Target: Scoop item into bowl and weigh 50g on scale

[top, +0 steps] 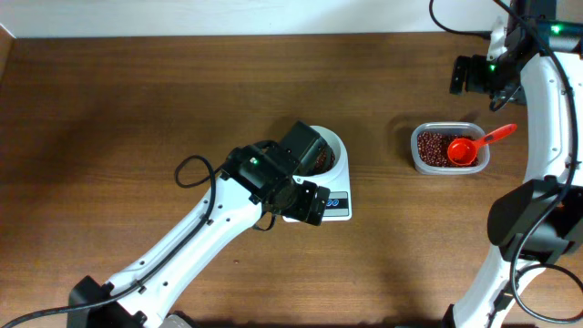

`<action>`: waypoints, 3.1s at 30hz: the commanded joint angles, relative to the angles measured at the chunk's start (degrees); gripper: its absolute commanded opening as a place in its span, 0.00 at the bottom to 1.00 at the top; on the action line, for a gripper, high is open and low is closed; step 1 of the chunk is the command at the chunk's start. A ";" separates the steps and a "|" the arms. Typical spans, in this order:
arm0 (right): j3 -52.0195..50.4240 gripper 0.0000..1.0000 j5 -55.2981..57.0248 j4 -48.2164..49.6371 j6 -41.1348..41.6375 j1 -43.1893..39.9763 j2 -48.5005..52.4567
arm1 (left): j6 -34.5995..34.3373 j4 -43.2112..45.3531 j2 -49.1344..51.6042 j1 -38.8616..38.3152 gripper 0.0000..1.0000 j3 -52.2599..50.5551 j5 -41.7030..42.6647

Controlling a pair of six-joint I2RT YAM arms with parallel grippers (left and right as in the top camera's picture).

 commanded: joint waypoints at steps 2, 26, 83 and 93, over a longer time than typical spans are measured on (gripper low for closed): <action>0.24 0.99 -0.70 0.17 0.66 0.20 -0.33 | 0.52 0.04 -1.07 -0.07 0.99 -0.26 0.42; 0.24 0.99 -0.70 0.17 0.66 0.20 -0.33 | 0.52 0.04 -1.07 -0.07 0.99 -0.26 0.42; -34.82 0.99 5.16 22.16 -0.17 10.64 -41.90 | 0.52 4.04 -1.07 -0.07 0.99 -0.26 0.42; -81.88 0.99 5.40 60.94 1.95 10.54 -57.37 | 0.52 4.02 -1.07 -0.07 0.99 -0.26 0.42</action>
